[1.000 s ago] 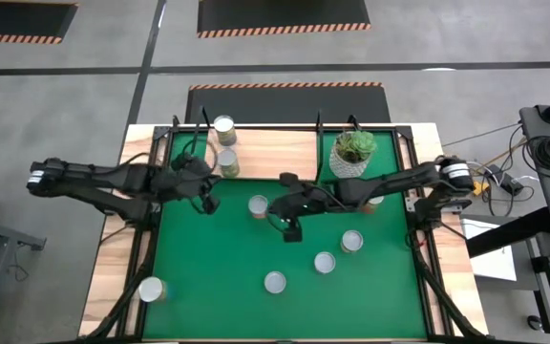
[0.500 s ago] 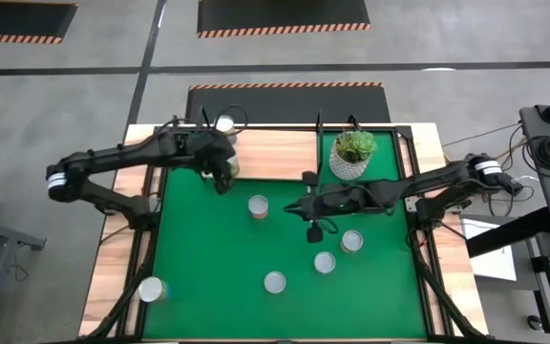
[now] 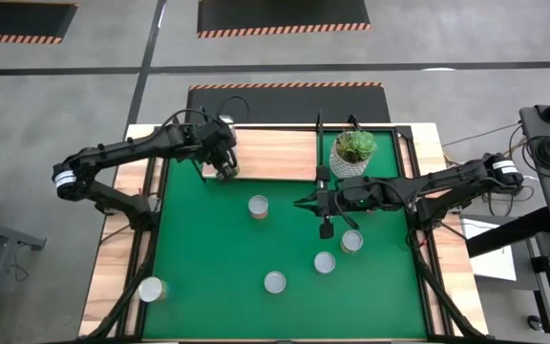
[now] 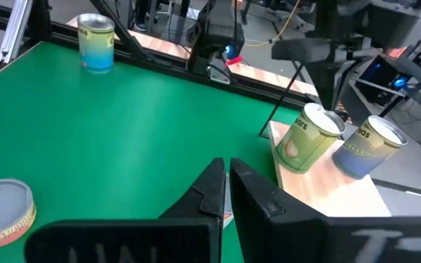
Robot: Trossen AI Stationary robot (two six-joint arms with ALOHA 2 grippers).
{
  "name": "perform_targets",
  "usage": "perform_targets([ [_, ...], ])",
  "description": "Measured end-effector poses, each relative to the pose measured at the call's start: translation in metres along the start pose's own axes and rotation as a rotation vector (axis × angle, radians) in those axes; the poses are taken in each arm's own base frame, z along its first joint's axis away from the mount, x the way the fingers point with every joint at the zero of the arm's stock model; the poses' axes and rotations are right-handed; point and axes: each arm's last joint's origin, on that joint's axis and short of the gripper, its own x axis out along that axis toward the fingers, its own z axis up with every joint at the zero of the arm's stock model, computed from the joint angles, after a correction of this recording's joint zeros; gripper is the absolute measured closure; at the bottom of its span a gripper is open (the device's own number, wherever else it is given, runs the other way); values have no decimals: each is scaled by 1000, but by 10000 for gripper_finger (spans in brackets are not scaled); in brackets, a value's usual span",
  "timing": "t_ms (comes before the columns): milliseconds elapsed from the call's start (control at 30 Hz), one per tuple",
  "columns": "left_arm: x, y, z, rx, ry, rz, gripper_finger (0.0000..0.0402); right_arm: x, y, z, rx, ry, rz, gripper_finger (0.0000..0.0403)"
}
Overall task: Pick and place cans onto a shelf
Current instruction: Put the canned pears on the shelf
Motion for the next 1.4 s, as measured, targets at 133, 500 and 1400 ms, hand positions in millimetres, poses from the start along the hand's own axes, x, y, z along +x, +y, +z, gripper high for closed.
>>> perform_targets([
  [133, 9, 4, 0, -8, 23, 13, 402, 0, 0, 0, -8, 1, 0, 390],
  [500, 32, 4, 3, 6, 87, 36, 402, 0, 0, -1, -14, 4, 0, 390],
  [1400, 30, 8, -3, 25, 134, 143, 402, 0, 0, 0, -12, 3, 0, 390],
])
